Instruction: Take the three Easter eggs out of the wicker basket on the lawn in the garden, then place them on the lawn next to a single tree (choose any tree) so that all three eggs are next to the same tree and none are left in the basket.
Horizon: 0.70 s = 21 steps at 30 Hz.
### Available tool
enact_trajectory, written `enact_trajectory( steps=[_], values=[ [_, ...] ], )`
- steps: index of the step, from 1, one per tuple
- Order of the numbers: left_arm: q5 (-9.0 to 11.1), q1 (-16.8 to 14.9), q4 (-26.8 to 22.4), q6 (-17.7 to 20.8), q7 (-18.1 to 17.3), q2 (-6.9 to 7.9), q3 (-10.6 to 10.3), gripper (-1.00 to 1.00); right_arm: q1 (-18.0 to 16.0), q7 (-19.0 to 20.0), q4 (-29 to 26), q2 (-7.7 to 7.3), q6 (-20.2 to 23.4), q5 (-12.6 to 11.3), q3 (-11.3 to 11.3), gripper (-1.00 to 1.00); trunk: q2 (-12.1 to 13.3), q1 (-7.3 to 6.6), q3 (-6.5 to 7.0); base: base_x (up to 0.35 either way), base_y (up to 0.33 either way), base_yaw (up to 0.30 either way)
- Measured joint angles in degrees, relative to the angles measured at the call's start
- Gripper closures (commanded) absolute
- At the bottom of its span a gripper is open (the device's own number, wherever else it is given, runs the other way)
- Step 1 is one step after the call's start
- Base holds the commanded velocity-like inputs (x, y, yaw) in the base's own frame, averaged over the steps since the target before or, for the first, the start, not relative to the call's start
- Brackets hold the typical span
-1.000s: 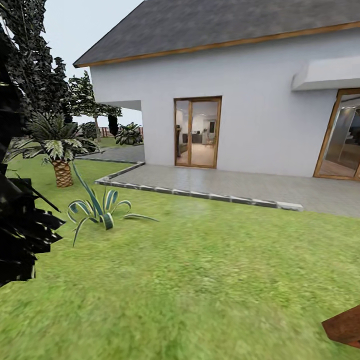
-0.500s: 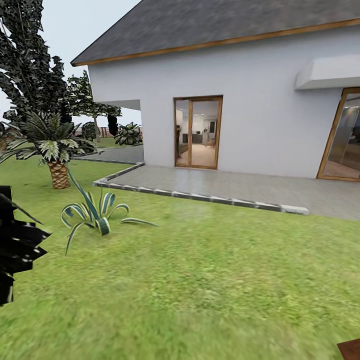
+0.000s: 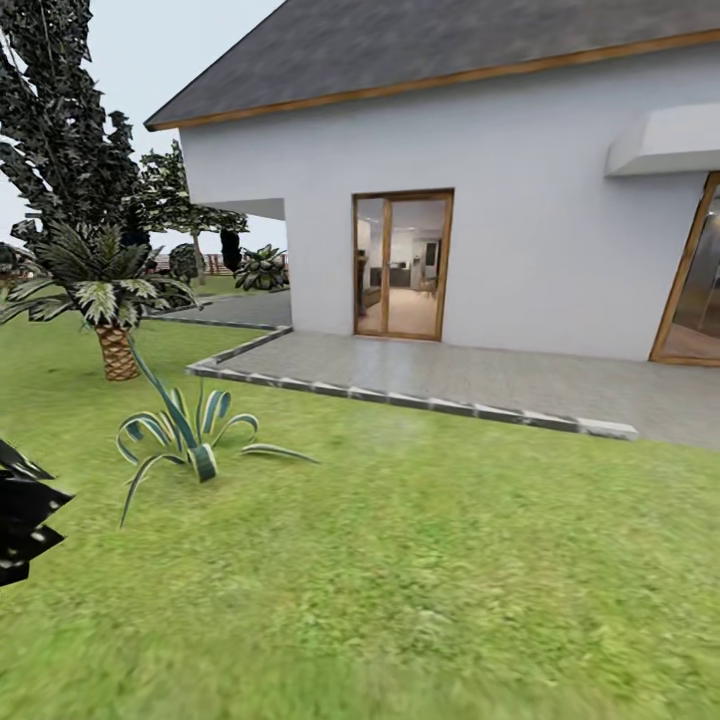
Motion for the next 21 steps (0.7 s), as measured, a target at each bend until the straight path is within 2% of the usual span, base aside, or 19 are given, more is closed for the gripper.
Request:
enact_trajectory(
  steps=[7, 21],
  values=[
    [0.0, 0.0, 0.0, 0.01, 0.0, 0.0, 0.0, -1.0, 0.0, 0.0, 0.0, 0.0, 0.0, 0.02, 0.0, -1.0, 0.0, 0.0, 0.0, 0.336, 0.0, 0.185],
    [0.0, 0.0, 0.0, 0.01, 0.0, 0.0, 0.03, -1.0, 0.0, 0.0, 0.0, 0.0, 0.0, 0.22, 0.16, -1.0, 0.0, 0.0, 0.0, 0.336, 0.0, 0.011]
  ],
)
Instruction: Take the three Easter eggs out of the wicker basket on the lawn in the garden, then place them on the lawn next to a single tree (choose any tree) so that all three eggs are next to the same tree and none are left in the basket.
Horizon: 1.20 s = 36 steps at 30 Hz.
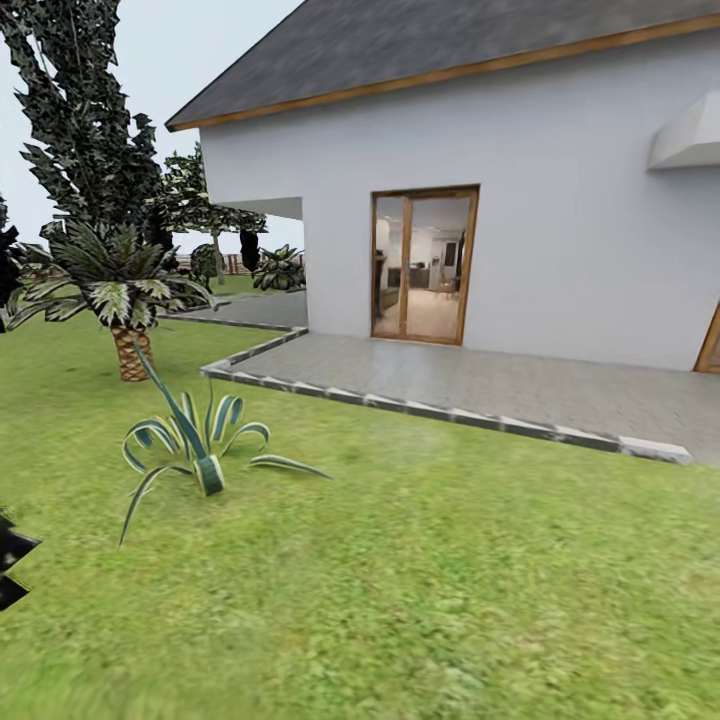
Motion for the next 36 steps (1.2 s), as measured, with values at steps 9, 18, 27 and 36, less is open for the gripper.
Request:
enact_trajectory(
  steps=[9, 18, 27, 36],
  values=[
    [0.0, 0.0, 0.0, 0.0, 0.0, 0.0, 0.03, -1.0, 0.0, -0.03, 0.0, 0.08, 0.0, -0.13, -0.16, -1.0, 0.0, 0.0, 0.0, 0.336, 0.0, 0.213],
    [0.0, 0.0, 0.0, -0.05, 0.0, 0.0, 0.04, -1.0, 0.0, -0.02, 0.0, 0.09, 0.0, -0.06, -0.08, -1.0, 0.0, 0.0, 0.0, 0.336, 0.0, 0.181],
    [0.0, 0.0, 0.0, 0.0, 0.0, 0.0, 0.05, -1.0, 0.0, 0.0, 0.0, 0.03, -0.01, 0.16, -0.01, -1.0, 0.0, 0.0, 0.0, 0.336, 0.0, 0.008],
    [0.0, 0.0, 0.0, -0.03, 0.0, 0.0, 0.05, -1.0, 0.0, 0.0, 0.0, 0.08, 0.0, 0.17, 0.04, -1.0, 0.0, 0.0, 0.0, 0.336, 0.0, 0.0]
  ],
)
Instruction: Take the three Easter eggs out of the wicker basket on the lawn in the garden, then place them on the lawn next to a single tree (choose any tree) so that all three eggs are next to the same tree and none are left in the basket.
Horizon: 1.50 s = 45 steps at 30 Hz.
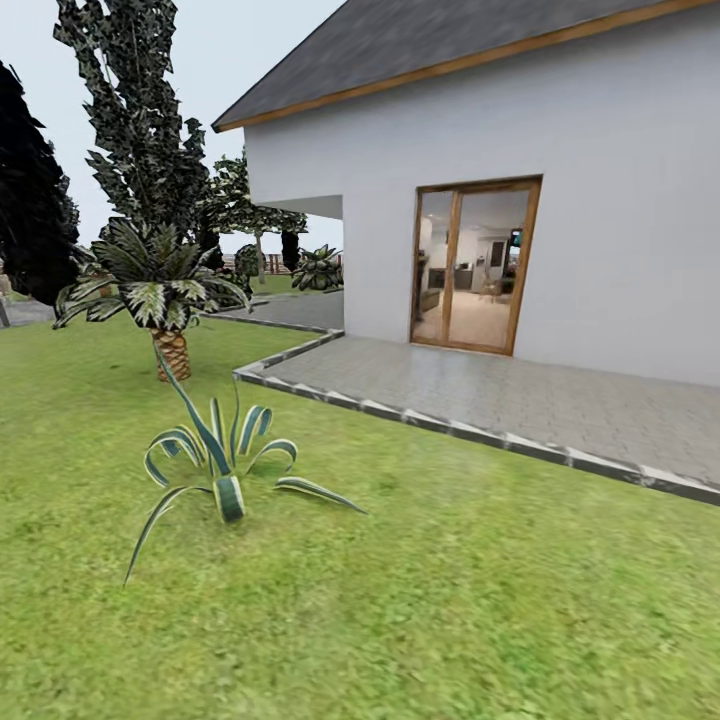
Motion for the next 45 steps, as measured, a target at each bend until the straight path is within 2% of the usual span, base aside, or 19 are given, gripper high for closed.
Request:
enact_trajectory(
  steps=[45],
  values=[
    [0.0, 0.0, 0.0, 0.02, 0.0, 0.0, -0.08, -1.0, 0.0, -0.08, 0.0, 0.0, 0.0, -0.07, 0.09, -1.0, 0.0, 0.0, 0.0, 0.338, 0.0, 0.0]
  ],
)
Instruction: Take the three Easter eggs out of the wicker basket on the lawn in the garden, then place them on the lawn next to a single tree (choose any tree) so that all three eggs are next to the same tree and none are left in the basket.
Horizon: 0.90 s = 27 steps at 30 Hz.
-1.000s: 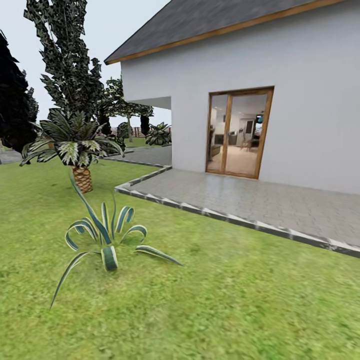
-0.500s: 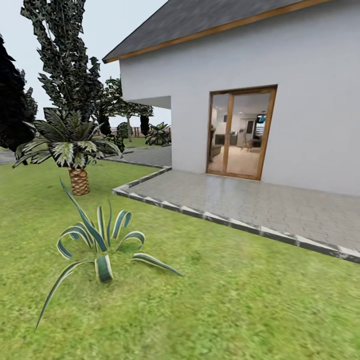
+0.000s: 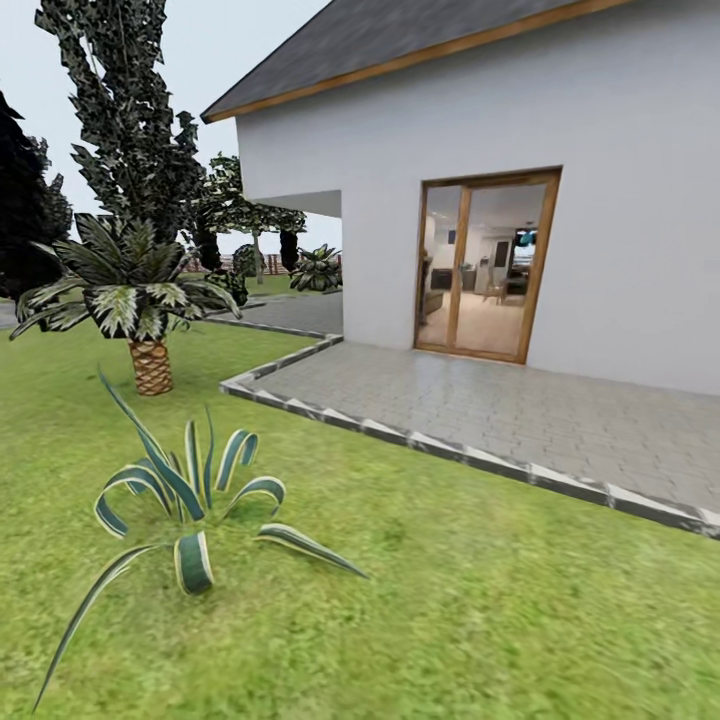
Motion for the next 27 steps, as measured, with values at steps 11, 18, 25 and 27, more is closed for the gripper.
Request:
enact_trajectory(
  steps=[11, 18, 25, 27],
  values=[
    [0.0, 0.0, 0.0, -0.03, 0.0, 0.0, 0.07, -1.0, 0.0, 0.01, 0.0, 0.01, 0.0, 0.05, 0.09, -1.0, 0.0, 0.0, 0.0, 0.339, 0.0, 0.0],
    [0.0, 0.0, 0.0, -0.05, 0.0, 0.0, 0.08, -1.0, 0.0, 0.0, 0.0, 0.01, 0.0, 0.05, 0.1, -1.0, 0.0, 0.0, 0.0, 0.339, 0.0, 0.0],
    [0.0, 0.0, 0.0, 0.0, 0.0, 0.0, 0.01, -1.0, 0.0, 0.0, 0.0, 0.01, 0.0, 0.06, 0.11, -1.0, 0.0, 0.0, 0.0, 0.339, 0.0, 0.0],
    [0.0, 0.0, 0.0, 0.01, 0.0, 0.0, 0.0, -1.0, 0.0, 0.0, 0.0, 0.01, 0.0, 0.06, 0.11, -1.0, 0.0, 0.01, 0.0, 0.226, 0.0, 0.0]
  ],
)
